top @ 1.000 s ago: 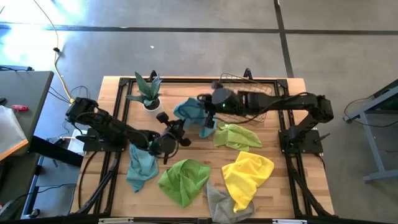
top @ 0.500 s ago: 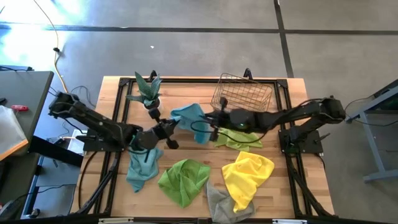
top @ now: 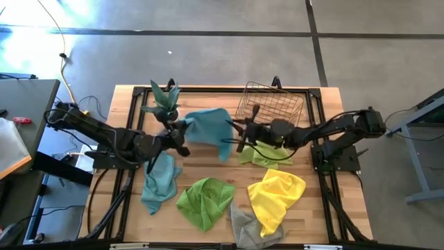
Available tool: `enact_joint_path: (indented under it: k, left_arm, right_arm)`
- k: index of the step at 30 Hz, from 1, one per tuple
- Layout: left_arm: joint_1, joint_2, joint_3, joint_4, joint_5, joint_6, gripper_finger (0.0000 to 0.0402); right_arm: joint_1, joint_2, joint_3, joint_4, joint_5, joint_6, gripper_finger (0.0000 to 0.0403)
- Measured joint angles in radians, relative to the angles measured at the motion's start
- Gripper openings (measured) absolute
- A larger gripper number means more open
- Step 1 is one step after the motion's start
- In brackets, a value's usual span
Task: Fold microfiber towels
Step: Fold the top blue towel
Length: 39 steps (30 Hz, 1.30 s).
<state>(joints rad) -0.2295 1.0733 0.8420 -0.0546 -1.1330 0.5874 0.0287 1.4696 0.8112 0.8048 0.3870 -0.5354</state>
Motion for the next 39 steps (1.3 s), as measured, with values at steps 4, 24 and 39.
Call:
enact_joint_path:
  k: [4, 24, 39]
  left_arm:
    - [0.044, 0.001, 0.054, -0.008, -0.043, 0.165, 0.0]
    - [0.037, 0.004, 0.13, -0.509, 0.261, -0.452, 0.0]
    - [-0.12, 0.201, 0.038, -0.51, 0.53, -0.99, 0.0]
  right_arm:
    - [-0.048, 0.0, 0.044, -0.003, -0.006, -0.052, 0.0]
    - [-0.076, 0.001, 0.077, -0.492, -0.084, 0.172, 0.0]
    - [0.105, 0.017, 0.055, -0.714, -0.208, 0.55, 0.0]
